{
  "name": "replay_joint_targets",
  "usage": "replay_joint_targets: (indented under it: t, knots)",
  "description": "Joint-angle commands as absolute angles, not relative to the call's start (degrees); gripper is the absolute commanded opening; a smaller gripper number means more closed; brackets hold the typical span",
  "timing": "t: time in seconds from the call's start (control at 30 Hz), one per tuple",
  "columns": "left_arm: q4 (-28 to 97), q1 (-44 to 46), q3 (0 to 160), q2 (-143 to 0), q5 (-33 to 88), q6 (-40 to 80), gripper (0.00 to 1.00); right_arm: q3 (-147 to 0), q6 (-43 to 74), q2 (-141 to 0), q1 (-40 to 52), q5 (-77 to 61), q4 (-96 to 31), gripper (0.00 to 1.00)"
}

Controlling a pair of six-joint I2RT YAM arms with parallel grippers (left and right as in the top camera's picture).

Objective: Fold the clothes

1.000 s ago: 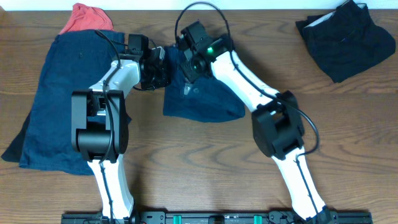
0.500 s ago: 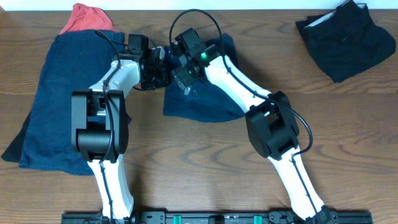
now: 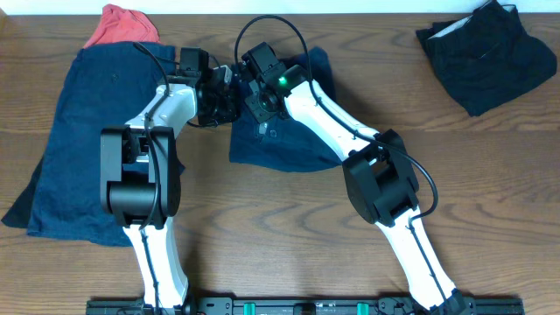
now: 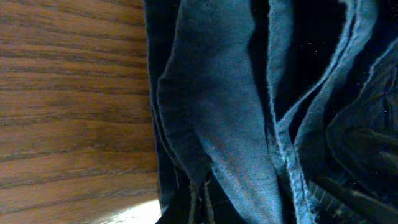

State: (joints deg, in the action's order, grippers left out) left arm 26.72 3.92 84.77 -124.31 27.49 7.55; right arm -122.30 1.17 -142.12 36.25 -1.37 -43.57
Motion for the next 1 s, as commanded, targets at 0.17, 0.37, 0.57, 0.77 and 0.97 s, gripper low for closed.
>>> replay_joint_targets:
  t: [0.17,0.37,0.57,0.77,0.97]
  knots:
    - [27.07,3.95,84.53,-126.04,26.37,7.84,0.06,-122.89,4.32,-143.28,37.32,-1.76,-42.89,0.56]
    - [26.87,3.95,84.53,-126.04,26.37,7.84,0.06,-122.89,7.73,-144.16,38.76,-1.91,-42.89,0.56]
    - [26.81,3.95,84.53,-126.04,26.37,7.84,0.06,-122.89,11.55,-145.80,39.81,2.72,-45.06,0.51]
    - [26.72,3.92,84.53,-126.04,26.37,7.84,0.06,-122.89,14.50,-145.80,38.87,3.70,-46.11,0.32]
    - [26.74,3.92,84.53,-126.04,26.37,7.86,0.06,-123.00,18.28,-145.64,37.47,5.13,-46.28,0.12]
